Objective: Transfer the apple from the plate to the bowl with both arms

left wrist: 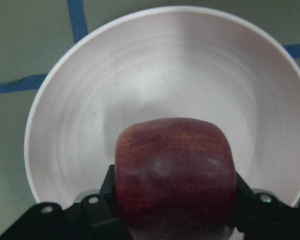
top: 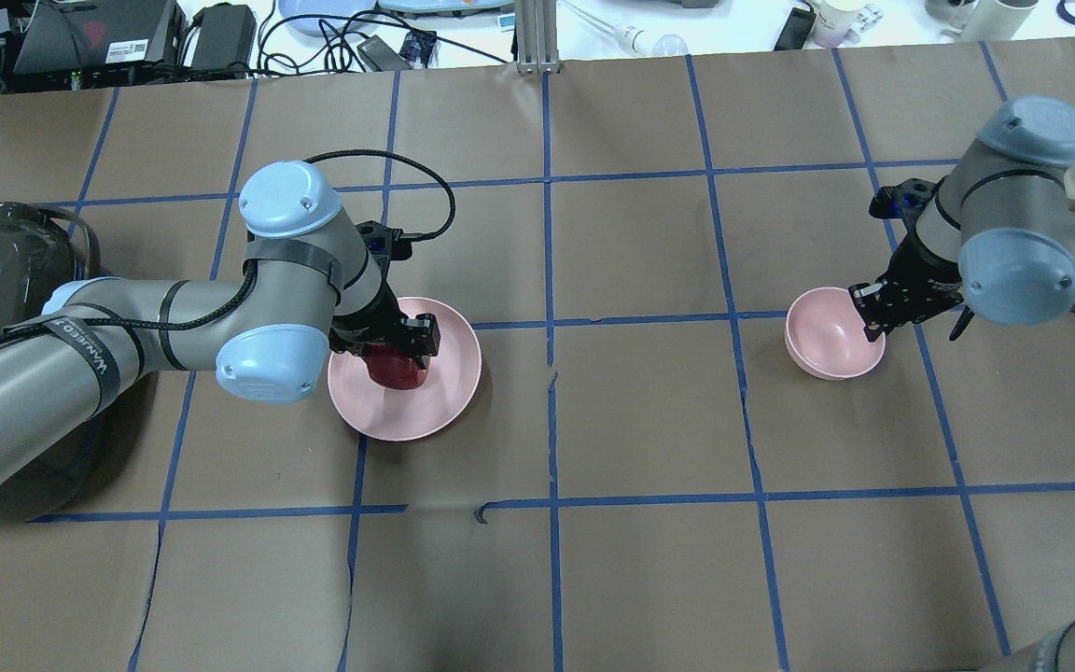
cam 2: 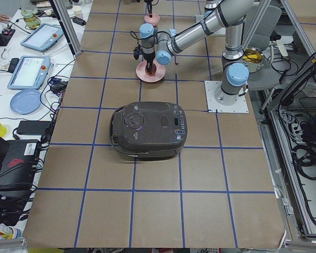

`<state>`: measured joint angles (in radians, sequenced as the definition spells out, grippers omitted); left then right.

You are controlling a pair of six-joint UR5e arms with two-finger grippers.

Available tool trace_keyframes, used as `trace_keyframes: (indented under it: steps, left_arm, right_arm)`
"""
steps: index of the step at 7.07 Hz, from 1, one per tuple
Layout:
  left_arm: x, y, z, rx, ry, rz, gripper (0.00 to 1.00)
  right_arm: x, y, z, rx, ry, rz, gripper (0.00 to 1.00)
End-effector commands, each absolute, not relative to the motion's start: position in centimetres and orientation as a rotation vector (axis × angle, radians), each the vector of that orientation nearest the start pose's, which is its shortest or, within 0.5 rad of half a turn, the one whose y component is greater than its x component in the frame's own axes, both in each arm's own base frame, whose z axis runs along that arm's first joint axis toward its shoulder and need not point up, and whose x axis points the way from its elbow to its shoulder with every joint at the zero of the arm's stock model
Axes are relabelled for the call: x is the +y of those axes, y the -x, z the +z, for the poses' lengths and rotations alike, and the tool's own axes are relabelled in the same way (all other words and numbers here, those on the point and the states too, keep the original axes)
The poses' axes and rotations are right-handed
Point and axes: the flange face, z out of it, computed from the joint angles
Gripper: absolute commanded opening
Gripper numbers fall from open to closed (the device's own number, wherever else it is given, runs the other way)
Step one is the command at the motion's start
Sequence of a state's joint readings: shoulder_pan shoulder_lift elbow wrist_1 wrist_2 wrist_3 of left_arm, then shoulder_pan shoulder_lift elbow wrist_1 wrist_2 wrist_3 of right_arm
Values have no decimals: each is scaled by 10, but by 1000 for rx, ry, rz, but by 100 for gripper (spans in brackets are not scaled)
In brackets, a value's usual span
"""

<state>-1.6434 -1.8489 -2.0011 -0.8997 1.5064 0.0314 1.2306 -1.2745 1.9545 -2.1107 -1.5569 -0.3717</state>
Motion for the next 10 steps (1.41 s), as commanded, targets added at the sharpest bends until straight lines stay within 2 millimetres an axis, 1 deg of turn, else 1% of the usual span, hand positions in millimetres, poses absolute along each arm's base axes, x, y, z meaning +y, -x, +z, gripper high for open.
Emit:
trace_keyframes:
  steps: [1,2,3,4,5,6,7,8,9,10]
  left_arm:
    - [-509,182,248,3203,-162,-60,0]
    - [-520,188,268,3207,-120,-109,0]
    - [-518,197,275,3231,-94,-81,0]
    - [-508,215,284,3226,-104,-101,0]
    - [-503,224,292,3233,-79,-90,0]
    - [-501,225,297,3242,-73,-97,0]
    - [-496,226,298,3240,-62,-75,0]
    - [-493,227,305,3242,-62,-88,0]
    - [-489,237,309,3260,-71,-87,0]
    - [-487,246,307,3279,-3,-70,0]
  right_arm:
    - [-545,20,226,3013,83,189,0]
    - [-552,-17,232,2956,77,147,0]
    - [-549,-67,232,2963,87,161,0]
    - [-539,-119,227,2965,117,192,0]
    - [-533,-144,223,2968,112,213,0]
    - [-520,-166,214,2966,157,245,0]
    - [-517,-170,205,2962,171,245,4]
    - [-517,-169,200,2968,177,236,84]
    - [-521,-167,209,2985,173,202,93]
    - [-531,-166,234,2996,175,136,100]
